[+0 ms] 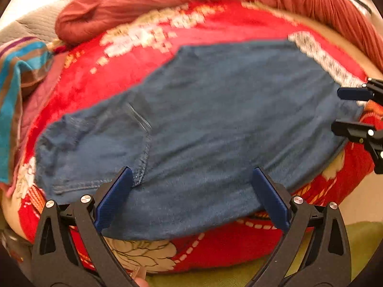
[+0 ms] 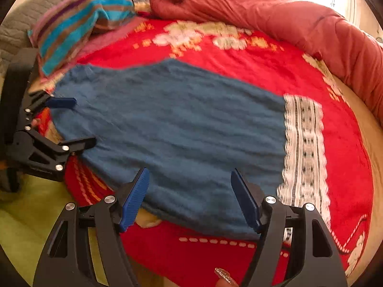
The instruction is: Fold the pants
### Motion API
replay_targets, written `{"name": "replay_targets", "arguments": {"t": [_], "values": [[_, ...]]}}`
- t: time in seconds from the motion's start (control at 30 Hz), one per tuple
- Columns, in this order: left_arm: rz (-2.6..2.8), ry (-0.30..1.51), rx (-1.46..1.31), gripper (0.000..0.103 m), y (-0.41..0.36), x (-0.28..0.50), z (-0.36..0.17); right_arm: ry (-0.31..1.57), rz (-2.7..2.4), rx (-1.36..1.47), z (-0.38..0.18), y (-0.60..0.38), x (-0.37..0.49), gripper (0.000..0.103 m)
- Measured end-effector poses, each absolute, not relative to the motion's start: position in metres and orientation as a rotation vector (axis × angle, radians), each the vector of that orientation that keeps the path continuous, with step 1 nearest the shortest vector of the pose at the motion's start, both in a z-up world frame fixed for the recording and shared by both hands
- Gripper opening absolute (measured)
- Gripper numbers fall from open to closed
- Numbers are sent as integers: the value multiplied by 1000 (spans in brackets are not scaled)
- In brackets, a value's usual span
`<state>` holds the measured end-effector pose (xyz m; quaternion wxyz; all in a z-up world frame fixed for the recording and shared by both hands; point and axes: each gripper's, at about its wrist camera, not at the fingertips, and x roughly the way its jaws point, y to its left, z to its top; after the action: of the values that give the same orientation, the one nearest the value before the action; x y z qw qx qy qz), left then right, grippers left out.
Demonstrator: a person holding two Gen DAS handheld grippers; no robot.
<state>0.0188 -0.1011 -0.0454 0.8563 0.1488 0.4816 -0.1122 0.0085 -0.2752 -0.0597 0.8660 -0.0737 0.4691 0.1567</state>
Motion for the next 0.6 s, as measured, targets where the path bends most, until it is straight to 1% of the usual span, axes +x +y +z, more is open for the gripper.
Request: {"name": "replay_targets", "arguments": {"t": [0.13,0.27,0.3,0.6], "values": [[-269,1041,234,94,-88,22,-48,1010,308,-78,-70,-296,6,70],[-275,1049,222,94,-87,24,-49,1006,302,-75,-72,-295,6,70],[-276,1048,222,94,-86,24,-49,1005,303,-73,-72,-294,6,72],[-258,1000,220,94,-87,15,-39,946,301,-38,-53,-306,-1,72]]}}
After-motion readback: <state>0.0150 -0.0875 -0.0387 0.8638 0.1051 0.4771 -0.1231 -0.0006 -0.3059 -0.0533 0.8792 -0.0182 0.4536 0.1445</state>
